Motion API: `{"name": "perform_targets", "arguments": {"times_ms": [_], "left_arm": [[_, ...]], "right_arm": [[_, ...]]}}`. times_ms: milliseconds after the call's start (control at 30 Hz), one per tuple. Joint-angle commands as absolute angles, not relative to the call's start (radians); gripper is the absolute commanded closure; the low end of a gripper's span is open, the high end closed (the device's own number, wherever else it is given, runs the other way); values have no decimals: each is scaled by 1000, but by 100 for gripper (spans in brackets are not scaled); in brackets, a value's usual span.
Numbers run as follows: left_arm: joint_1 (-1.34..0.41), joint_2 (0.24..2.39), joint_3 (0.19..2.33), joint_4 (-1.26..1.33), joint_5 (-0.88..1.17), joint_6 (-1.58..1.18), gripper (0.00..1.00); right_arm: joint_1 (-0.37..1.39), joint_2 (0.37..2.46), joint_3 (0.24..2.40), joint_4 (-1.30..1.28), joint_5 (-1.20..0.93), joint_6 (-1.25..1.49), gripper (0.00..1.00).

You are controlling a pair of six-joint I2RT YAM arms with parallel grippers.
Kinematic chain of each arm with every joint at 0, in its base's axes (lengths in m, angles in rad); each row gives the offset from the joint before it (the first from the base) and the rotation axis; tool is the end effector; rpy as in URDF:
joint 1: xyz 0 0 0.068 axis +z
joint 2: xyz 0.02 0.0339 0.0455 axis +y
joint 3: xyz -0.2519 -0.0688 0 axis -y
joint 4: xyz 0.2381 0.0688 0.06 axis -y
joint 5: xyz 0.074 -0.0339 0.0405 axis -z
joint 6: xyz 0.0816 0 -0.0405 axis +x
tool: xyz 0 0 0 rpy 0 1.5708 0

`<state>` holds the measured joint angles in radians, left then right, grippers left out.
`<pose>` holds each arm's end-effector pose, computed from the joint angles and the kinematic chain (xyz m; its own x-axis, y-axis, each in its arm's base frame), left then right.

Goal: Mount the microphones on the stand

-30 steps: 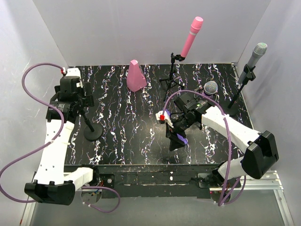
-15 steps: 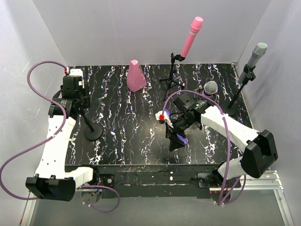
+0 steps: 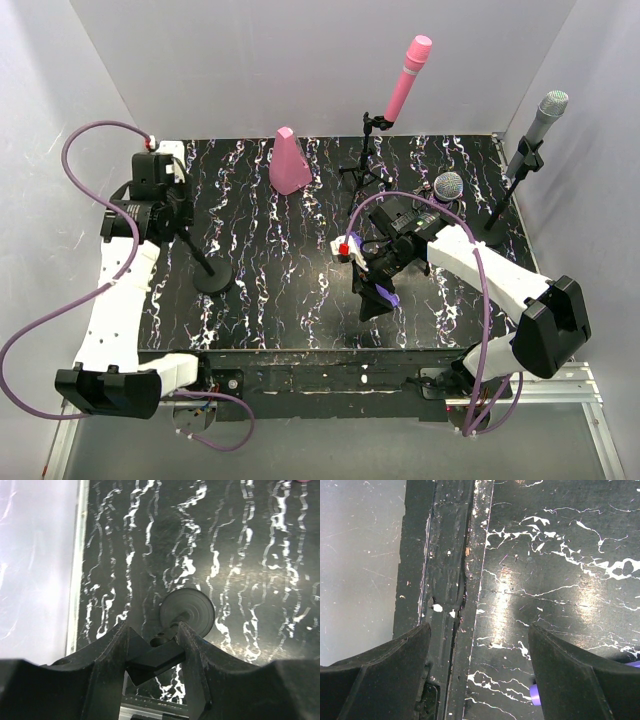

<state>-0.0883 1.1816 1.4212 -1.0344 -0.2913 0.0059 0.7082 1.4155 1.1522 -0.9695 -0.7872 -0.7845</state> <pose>0.2492 0.0015 0.3528 -0.7116 0.0687 -0.6992 -0.1117 0.9715 0.2091 0.1676 0.2197 0.2342 -0.0567 -0.7051 -0.7068 -0.9574 -0.1623 0.2387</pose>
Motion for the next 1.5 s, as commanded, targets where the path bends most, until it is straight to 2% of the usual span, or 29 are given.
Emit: {"name": "perform_targets", "arguments": {"times_ms": [0,167,367,600,1000,1467], "left_arm": [[-94,1177,1474,-973,-72,-5,79],[-187,1207,1470,-908,0,-15,80],[-469,1324,1494,-851,-132,-20,80],[-661,1436,1551,-818,-273,-17,79],[-683,1352,1513,-764,-324,-37,80],[-683,1330,1479,-692,-232,-86,80]], "right_arm": [[713,1413,1187,-985,-796,-781,14],[712,1414,1187,-988,-785,-781,14],[710,1410,1183,-988,-775,-776,14],[703,1397,1164,-979,-765,-773,13],[703,1413,1160,-943,-739,-733,13],[701,1437,1146,-888,-669,-672,13]]}}
